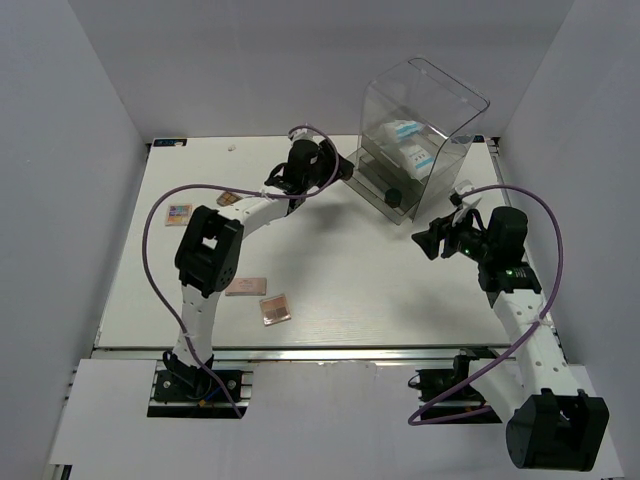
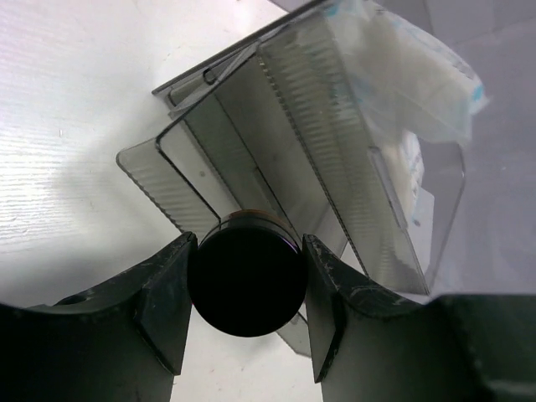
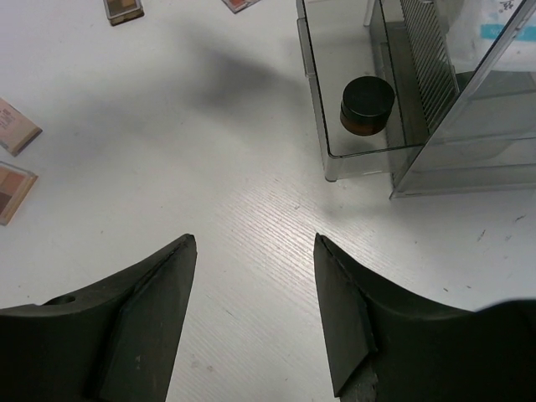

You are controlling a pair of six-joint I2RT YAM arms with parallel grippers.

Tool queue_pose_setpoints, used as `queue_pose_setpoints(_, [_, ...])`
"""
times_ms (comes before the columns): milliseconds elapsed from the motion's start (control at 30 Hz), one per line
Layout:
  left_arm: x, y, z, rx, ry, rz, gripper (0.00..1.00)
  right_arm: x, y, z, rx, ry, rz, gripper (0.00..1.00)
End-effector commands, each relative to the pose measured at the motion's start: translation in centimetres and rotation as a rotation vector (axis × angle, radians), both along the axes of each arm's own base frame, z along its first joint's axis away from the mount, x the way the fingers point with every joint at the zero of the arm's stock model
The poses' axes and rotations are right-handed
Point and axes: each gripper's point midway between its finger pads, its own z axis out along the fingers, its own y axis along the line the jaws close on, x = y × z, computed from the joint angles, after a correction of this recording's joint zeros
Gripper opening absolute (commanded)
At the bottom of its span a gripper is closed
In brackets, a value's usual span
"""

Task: Organize the makeup

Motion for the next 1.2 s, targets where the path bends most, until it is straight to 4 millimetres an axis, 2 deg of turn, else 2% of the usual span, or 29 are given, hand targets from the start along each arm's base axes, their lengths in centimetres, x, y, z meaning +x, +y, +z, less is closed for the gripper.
queue_pose_setpoints(0, [1.5,-1.3,4.8,-0.155,-0.065,-0.007,0.00,-0.2,0.2,0.6,0.010,-0.042,0.016,0.64])
queue_pose_setpoints(67, [2.2,-1.8,3.6,-0.154,-0.045,-0.013,0.00,-0.3,0.2,0.4,0.010,-0.037,0.018,0.64])
queue_pose_setpoints(100, [2.7,-2.2,4.7,-0.169,-0.064,-0.016,0.00,-0.3,0.2,0.2,0.009,-0.034,0.016,0.64])
queue_pose_setpoints(133, [2.9,-2.4,4.8,-0.174,-0.063,-0.020,0.00,-0.4,0.2,0.0,0.008,-0.030,0.016,0.64])
queue_pose_setpoints(167, [3.3,-2.6,3.7,-0.167,-0.044,-0.021,0.00,-0.4,0.2,-0.1,0.008,-0.028,0.016,0.64])
queue_pose_setpoints(200, [3.5,-2.9,4.5,-0.178,-0.053,-0.025,0.00,-0.4,0.2,-0.2,0.008,-0.025,0.016,0.64])
queue_pose_setpoints(333, [3.9,-3.0,3.7,-0.177,-0.036,-0.015,0.00,-0.4,0.2,-0.4,0.014,-0.014,0.014,0.64])
queue_pose_setpoints(500, [4.3,-2.8,2.5,-0.174,-0.006,0.011,0.36,-0.4,0.3,-0.7,0.023,-0.003,0.012,0.64])
queue_pose_setpoints(600, [4.6,-3.0,2.2,-0.188,0.003,0.010,0.51,-0.4,0.4,-0.7,0.024,-0.002,0.018,0.64])
queue_pose_setpoints(933, [5.4,-3.4,3.5,-0.204,-0.017,0.012,0.80,-0.6,0.6,-0.7,0.024,-0.005,0.038,0.75])
queue_pose_setpoints(1033, [5.4,-3.4,4.3,-0.216,-0.031,0.011,0.80,-0.7,0.6,-0.7,0.023,-0.007,0.045,0.75])
queue_pose_setpoints(1100, [5.3,-3.5,5.5,-0.234,-0.052,0.012,0.76,-0.7,0.6,-0.6,0.023,-0.005,0.045,0.75])
queue_pose_setpoints(1133, [5.4,-3.3,6.1,-0.240,-0.064,0.017,0.72,-0.6,0.6,-0.4,0.025,-0.010,0.043,0.71])
queue_pose_setpoints(1167, [5.2,-3.1,7.6,-0.248,-0.090,0.016,0.60,-0.6,0.7,-0.3,0.031,-0.010,0.041,0.68])
